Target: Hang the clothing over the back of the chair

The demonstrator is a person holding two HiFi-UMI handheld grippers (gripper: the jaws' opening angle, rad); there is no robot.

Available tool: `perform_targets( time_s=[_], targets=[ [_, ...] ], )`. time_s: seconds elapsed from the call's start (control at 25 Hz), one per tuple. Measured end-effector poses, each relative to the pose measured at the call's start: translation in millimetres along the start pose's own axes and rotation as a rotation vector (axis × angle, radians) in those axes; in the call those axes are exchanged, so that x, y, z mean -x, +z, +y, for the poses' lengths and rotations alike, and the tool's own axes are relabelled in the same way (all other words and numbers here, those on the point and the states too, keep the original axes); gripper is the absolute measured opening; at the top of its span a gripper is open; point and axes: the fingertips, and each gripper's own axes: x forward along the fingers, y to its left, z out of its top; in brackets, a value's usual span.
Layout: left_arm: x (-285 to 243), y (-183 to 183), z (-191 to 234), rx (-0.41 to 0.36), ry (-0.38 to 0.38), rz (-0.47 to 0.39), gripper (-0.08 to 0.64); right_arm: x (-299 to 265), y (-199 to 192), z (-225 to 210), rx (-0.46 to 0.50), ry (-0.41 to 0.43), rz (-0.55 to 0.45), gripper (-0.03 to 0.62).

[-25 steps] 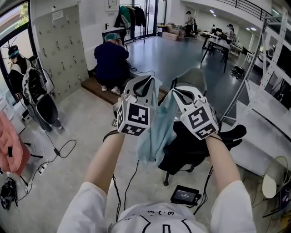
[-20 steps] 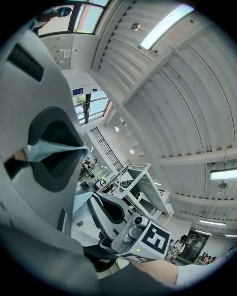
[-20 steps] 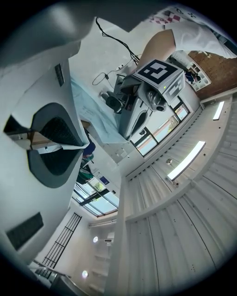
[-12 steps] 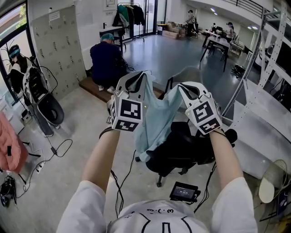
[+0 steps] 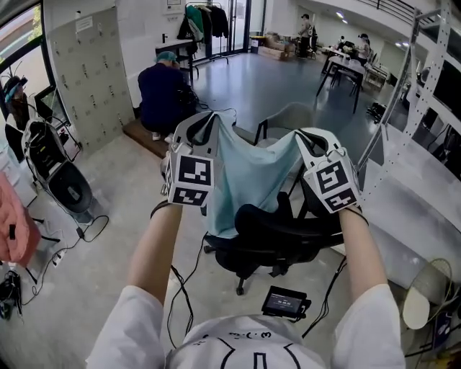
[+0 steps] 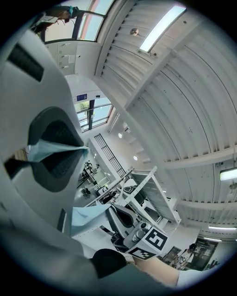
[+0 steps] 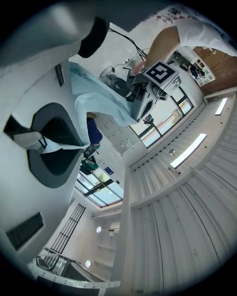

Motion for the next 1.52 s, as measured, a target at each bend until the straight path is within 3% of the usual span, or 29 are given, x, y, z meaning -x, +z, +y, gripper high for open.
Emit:
perform_targets(
  time_s=[0.4,0.76,1.04,1.2,1.52],
  targets=[
    [5.4,20.2,-8.3,0.034,0.065,-0.003,0.003,51.3,-27.5,-53.6,0.026,-0.072,-0.008,0.019],
    [8.6,50.4,-40.9,-0.029,0.053,-0.013,0.003,98.2,-48.7,-83.5,0.029,-0.107,-0.016,0.018],
    [28.0,68.8,-59.6,-0.013,0.028,0.014,0.003,134.6,-43.1,-91.9,0.061,-0.134,-0.020,0.020],
    [36.5,84.0,-69.0,-0.048,0.011,0.023,0.003,150.4,-36.5,-96.8,0.049,-0.159,-0.012,0.020],
    [62.0,111.7,-65.7,0.003,-0.001,-0.014,0.003,188.9,-12.3,-91.9,0.039,-0.187,-0.002,0.020]
  ],
)
